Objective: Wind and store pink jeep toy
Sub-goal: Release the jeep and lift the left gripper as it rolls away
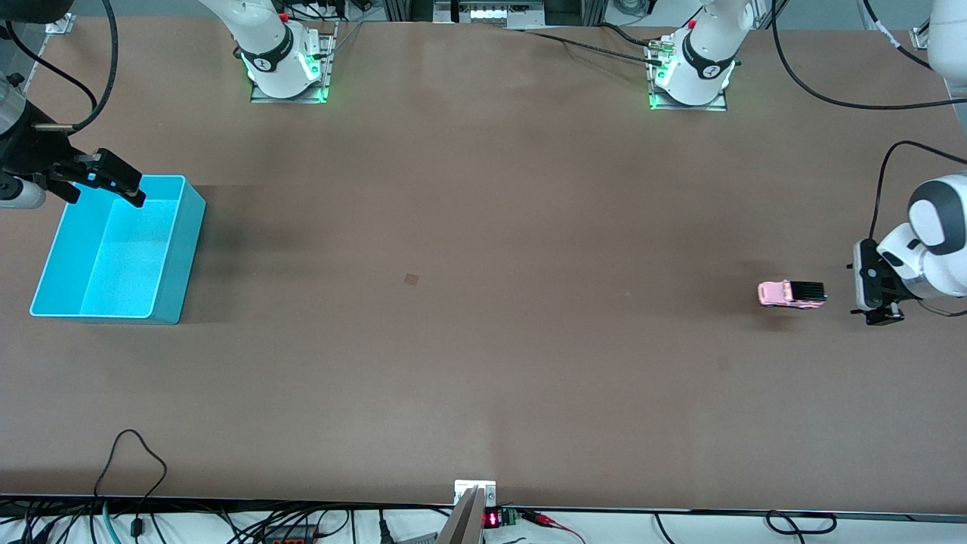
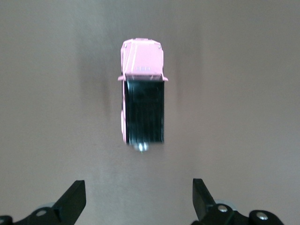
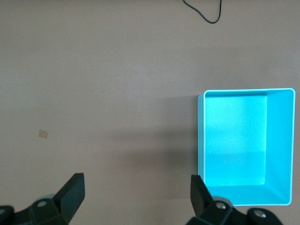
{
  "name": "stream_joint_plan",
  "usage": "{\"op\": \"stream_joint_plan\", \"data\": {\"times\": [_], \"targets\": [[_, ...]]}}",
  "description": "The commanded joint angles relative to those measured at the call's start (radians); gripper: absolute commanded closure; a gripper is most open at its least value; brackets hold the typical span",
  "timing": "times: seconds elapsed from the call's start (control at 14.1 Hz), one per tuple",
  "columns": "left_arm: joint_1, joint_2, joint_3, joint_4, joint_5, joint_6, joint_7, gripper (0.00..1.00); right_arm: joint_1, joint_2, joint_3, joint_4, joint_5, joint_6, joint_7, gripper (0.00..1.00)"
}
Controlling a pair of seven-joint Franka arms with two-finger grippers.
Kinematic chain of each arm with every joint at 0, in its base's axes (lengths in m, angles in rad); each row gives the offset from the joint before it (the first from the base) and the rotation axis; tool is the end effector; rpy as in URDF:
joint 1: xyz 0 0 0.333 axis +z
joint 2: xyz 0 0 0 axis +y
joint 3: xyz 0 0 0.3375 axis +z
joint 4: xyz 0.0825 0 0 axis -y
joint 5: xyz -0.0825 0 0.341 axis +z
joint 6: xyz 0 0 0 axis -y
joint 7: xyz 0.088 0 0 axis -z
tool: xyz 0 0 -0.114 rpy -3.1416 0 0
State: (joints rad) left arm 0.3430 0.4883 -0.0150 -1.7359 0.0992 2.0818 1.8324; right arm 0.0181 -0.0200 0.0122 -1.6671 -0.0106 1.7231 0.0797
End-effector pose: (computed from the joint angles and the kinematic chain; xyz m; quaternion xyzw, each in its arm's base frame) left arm 0.5878 0.2070 0.3254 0.7094 -0.7002 -0.0668 0.0448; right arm 0.5182 0.0147 0.6214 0.9990 -0.0241 0.0382 0.0033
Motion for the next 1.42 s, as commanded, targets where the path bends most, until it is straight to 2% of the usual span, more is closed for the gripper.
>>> {"op": "stream_joint_plan", "data": {"times": [0.0,0.21,0.43,0.78,0.93,1.07,1.21,1.35], "targets": [[-0.047,-0.011,-0.002,0.122,0.031,-0.182,-0.128,0.00,-0.004,0.009,0.003,0.023,-0.003,-0.013,0.006,0.00],[-0.110,-0.011,-0.002,0.261,0.031,-0.404,-0.334,0.00,-0.004,0.011,0.003,0.023,-0.003,-0.011,0.006,0.00],[-0.179,-0.019,-0.003,0.344,0.031,-0.560,-0.552,0.00,-0.006,0.011,0.003,0.023,-0.003,-0.010,0.008,0.00],[-0.243,-0.089,-0.002,0.349,0.013,-0.617,-0.907,0.00,-0.006,0.011,0.003,0.023,-0.003,-0.008,0.008,0.00],[-0.275,-0.138,-0.010,0.335,0.008,-0.608,-1.060,0.00,-0.006,0.012,0.003,0.023,-0.003,-0.008,0.009,0.00],[-0.311,-0.204,-0.010,0.288,0.008,-0.605,-1.317,0.00,-0.007,0.012,0.003,0.023,-0.003,-0.007,0.009,0.00],[-0.329,-0.284,-0.010,0.210,-0.010,-0.567,-1.515,0.00,-0.014,0.011,0.003,0.023,-0.003,-0.007,0.009,0.00],[-0.335,-0.371,-0.008,0.113,-0.012,-0.466,-1.637,0.00,-0.014,0.011,0.005,0.023,-0.003,-0.007,0.009,0.00]]}}
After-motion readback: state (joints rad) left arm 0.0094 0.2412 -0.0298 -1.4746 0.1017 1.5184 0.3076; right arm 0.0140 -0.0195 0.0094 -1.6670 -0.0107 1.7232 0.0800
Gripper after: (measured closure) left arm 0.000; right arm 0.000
